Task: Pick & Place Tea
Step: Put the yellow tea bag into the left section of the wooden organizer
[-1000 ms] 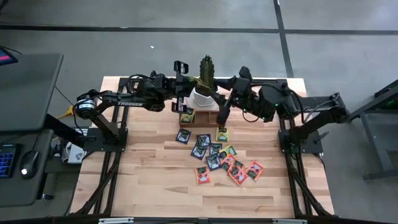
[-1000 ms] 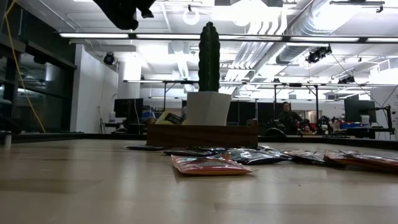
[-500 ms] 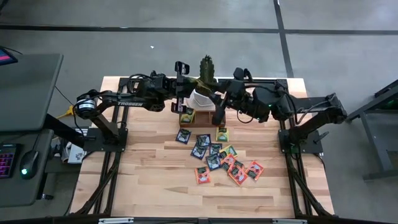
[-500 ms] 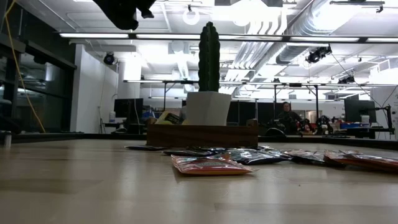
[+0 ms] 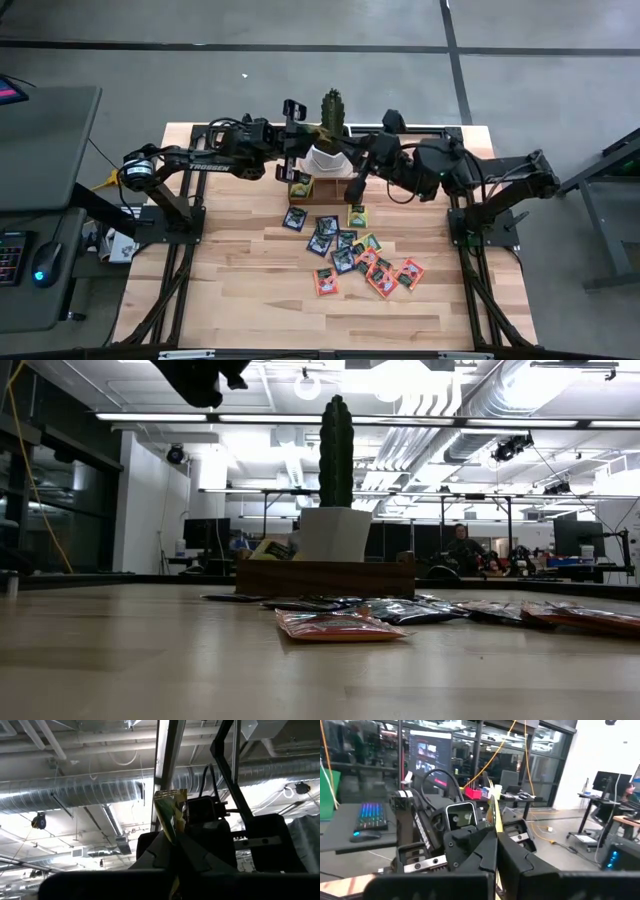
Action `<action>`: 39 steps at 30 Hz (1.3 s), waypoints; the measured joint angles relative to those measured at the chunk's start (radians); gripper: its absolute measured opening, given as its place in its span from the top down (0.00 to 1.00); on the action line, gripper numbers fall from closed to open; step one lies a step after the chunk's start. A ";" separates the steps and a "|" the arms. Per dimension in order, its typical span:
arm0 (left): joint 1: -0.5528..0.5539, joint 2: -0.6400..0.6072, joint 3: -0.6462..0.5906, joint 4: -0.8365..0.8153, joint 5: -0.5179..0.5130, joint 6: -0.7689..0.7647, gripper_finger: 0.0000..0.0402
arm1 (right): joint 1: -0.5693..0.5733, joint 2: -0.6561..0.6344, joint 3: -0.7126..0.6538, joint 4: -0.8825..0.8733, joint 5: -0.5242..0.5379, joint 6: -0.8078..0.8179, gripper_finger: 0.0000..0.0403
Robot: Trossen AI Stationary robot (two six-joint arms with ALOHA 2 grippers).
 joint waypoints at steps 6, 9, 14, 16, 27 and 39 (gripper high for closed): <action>0.000 0.000 0.000 -0.069 -0.015 0.000 0.88 | 0.004 -0.002 0.000 -0.041 0.028 0.001 1.00; 0.000 0.000 0.000 -0.079 -0.014 0.012 0.80 | 0.004 -0.017 0.000 -0.096 0.023 0.007 1.00; 0.018 0.000 0.000 -0.136 0.004 0.052 0.61 | -0.010 -0.062 0.000 -0.208 0.019 0.020 1.00; 0.046 -0.005 0.000 -0.137 0.038 0.020 0.55 | -0.019 -0.093 0.000 -0.278 0.015 0.050 1.00; 0.245 -0.091 0.000 -0.183 0.437 -0.290 0.46 | -0.087 -0.211 0.000 -0.836 -0.263 0.247 1.00; 0.340 -0.201 -0.001 -0.352 0.565 -0.252 0.46 | -0.252 -0.153 -0.364 -0.417 -0.673 0.186 1.00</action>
